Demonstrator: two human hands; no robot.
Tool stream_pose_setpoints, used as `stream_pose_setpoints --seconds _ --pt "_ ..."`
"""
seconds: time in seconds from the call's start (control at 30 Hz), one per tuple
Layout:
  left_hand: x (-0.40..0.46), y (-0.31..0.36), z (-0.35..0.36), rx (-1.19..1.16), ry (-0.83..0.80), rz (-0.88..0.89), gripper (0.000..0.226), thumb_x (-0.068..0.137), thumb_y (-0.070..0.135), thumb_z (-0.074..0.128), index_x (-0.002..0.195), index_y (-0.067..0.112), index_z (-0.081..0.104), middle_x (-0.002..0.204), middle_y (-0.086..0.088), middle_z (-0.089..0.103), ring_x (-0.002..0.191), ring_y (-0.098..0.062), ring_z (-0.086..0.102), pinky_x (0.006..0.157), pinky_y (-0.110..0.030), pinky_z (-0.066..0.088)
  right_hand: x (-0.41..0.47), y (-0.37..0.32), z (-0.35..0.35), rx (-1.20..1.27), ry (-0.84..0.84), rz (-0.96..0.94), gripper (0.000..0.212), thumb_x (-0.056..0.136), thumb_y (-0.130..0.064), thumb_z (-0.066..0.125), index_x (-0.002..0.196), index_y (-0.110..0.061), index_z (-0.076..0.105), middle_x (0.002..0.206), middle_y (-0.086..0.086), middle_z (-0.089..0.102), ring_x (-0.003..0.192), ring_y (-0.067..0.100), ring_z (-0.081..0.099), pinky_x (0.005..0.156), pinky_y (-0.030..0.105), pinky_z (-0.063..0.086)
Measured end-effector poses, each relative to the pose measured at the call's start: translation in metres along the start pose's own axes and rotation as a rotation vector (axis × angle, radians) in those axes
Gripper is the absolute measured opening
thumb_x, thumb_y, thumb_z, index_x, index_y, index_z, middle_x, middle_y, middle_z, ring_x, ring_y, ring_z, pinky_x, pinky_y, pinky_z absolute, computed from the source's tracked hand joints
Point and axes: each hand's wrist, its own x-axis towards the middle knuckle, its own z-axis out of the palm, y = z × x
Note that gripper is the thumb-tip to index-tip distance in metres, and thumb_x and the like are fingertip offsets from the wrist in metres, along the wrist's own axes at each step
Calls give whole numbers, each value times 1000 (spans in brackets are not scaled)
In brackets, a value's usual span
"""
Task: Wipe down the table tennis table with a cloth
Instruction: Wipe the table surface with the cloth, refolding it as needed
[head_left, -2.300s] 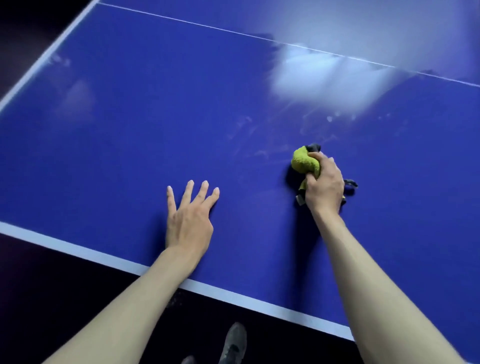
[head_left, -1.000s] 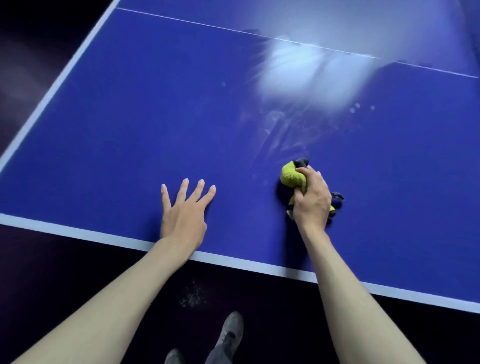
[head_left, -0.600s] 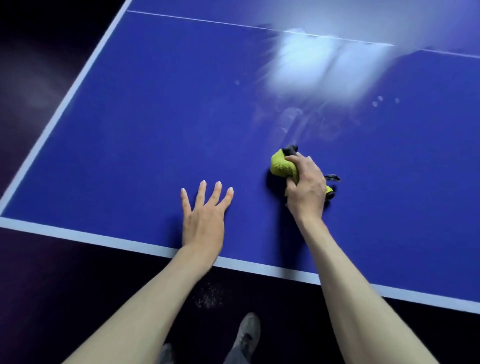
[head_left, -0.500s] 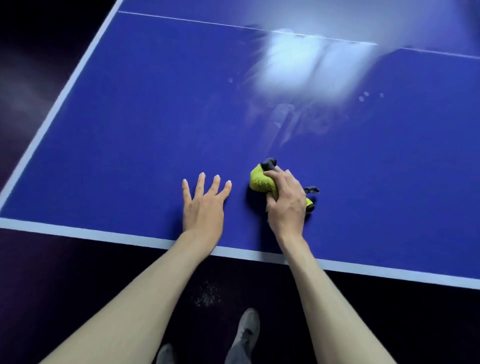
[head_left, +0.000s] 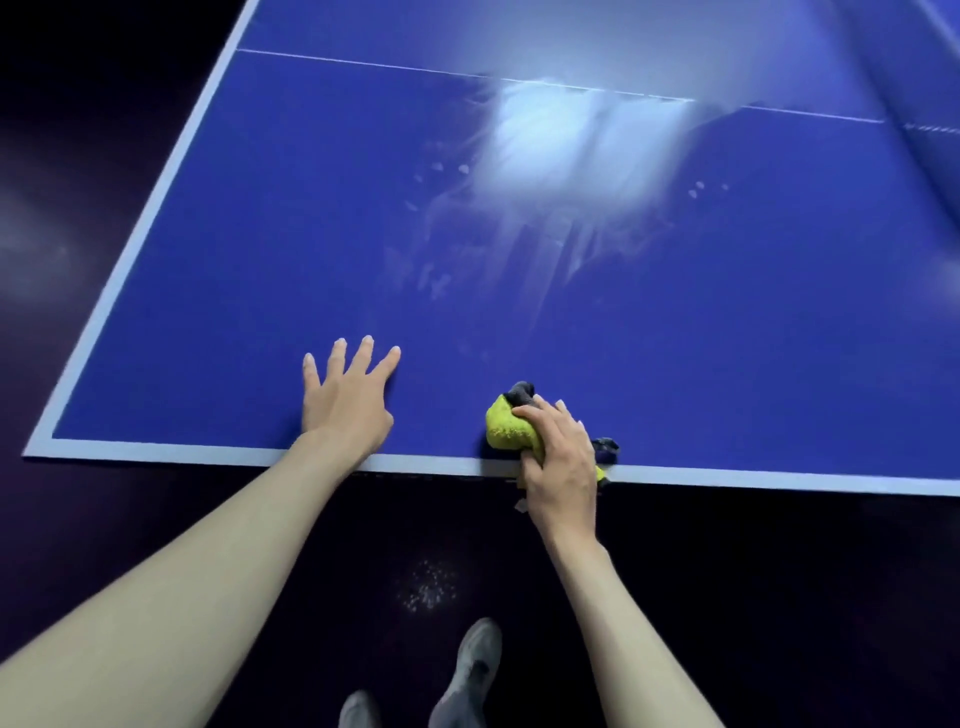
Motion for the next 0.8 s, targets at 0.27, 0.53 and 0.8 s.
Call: stream_pose_setpoints --seconds 0.27,0.53,0.8 --pt "21 0 15 94 126 -15 91 93 7 48 161 42 -1 171 10 7 157 -29 2 125 -58 0 186 12 -6 -11 108 16 55 80 -8 53 130 -28 65 136 0 64 140 33 47 119 56 30" --pt "25 4 23 141 118 -60 99 91 2 50 160 41 -10 171 11 0 158 -27 -2 122 -63 -5 357 -1 7 -49 115 -3 54 83 -13 52 132 -29 63 130 5 65 125 31 56 109 39 39" --pt "28 7 12 123 89 -71 92 91 -1 48 161 38 3 171 6 9 158 -28 -5 118 -70 -6 267 -26 45 -38 76 -197 49 75 -13 59 122 -25 67 115 0 67 112 30 60 101 45 46"
